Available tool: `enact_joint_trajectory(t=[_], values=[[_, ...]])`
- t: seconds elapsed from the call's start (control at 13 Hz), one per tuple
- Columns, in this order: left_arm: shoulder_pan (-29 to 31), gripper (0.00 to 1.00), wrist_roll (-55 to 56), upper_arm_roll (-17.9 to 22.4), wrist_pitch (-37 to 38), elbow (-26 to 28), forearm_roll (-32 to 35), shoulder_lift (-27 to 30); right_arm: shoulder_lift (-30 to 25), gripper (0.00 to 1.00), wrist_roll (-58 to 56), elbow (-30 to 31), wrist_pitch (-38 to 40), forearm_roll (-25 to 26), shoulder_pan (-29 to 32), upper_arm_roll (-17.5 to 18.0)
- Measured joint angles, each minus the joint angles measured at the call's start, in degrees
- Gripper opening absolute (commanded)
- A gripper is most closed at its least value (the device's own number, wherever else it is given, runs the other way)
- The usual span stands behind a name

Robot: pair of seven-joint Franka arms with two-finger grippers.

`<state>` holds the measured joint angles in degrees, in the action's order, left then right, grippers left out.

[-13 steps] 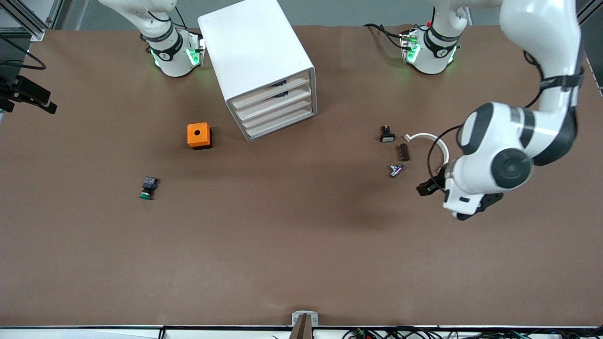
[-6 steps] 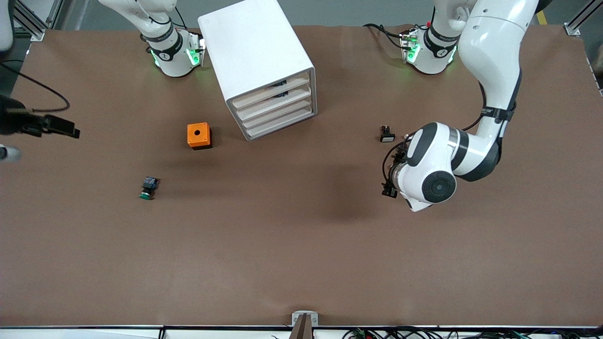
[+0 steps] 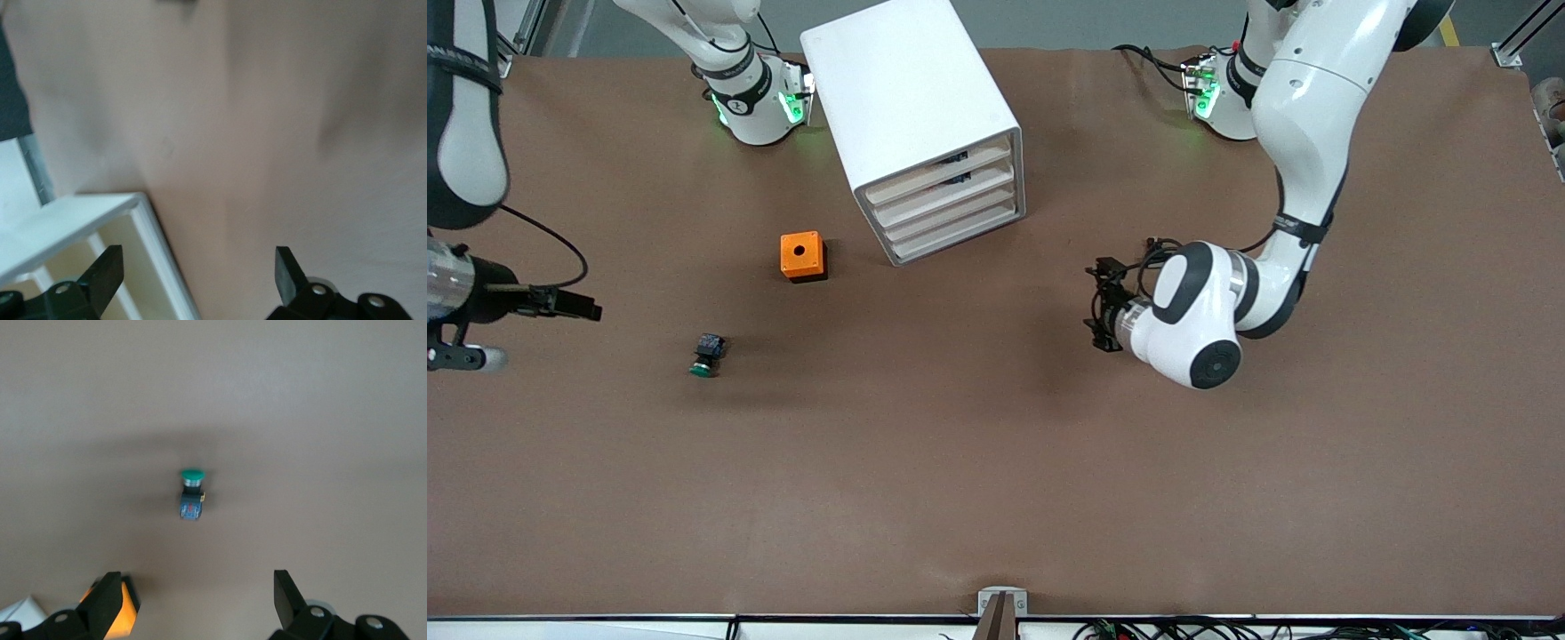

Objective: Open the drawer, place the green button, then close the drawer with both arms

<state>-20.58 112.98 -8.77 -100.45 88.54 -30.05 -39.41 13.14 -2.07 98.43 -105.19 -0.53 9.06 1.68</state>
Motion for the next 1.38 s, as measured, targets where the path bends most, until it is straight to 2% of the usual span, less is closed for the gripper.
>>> enact_joint_trajectory(t=[0.23, 0.38, 0.69, 0.85, 0.92, 1.0, 1.23, 1.31, 1.38], values=[[-5.37, 1.00, 3.88, 0.02, -0.06, -0.06, -4.16, -0.85, 0.79, 1.00, 0.38, 11.91, -15.12, -3.41, 1.34, -0.05], [-7.52, 1.00, 8.61, 0.04, -0.05, -0.07, -7.72, -1.11, 0.84, 1.00, 2.54, 16.09, -18.86, -4.80, 1.45, 0.03], [-10.77, 1.00, 24.35, 0.03, -0.06, -1.59, -9.62, -3.94, 1.02, 1.00, 6.71, 21.74, -26.29, -4.78, -0.36, 0.63], [-14.00, 0.83, 28.06, 0.02, -0.08, -3.61, -10.10, -7.30, 2.78, 1.00, 6.89, 25.34, -32.80, -3.76, -1.53, 0.65], [-14.86, 0.72, 28.07, 0.00, -0.08, -3.90, -10.13, -7.94, 3.58, 1.00, 6.95, 26.33, -34.99, -3.47, -1.72, 0.65], [-15.66, 0.68, 28.13, 0.00, -0.08, -4.09, -10.25, -8.35, 4.44, 1.00, 6.95, 27.21, -36.80, -3.30, -1.79, 0.65], [-17.02, 0.67, 28.28, 0.02, -0.08, -4.23, -12.59, -8.95, 6.85, 1.00, 7.00, 28.39, -40.07, -2.94, -1.79, 0.64], [-17.31, 0.59, 28.29, 0.01, -0.07, -4.24, -12.96, -9.06, 7.63, 1.00, 7.08, 28.49, -40.80, -2.94, -1.79, 0.63], [-17.61, 0.57, 28.29, 0.02, -0.05, -4.24, -13.04, -9.18, 8.33, 1.00, 7.44, 28.54, -41.39, -2.94, -1.79, 0.63]])
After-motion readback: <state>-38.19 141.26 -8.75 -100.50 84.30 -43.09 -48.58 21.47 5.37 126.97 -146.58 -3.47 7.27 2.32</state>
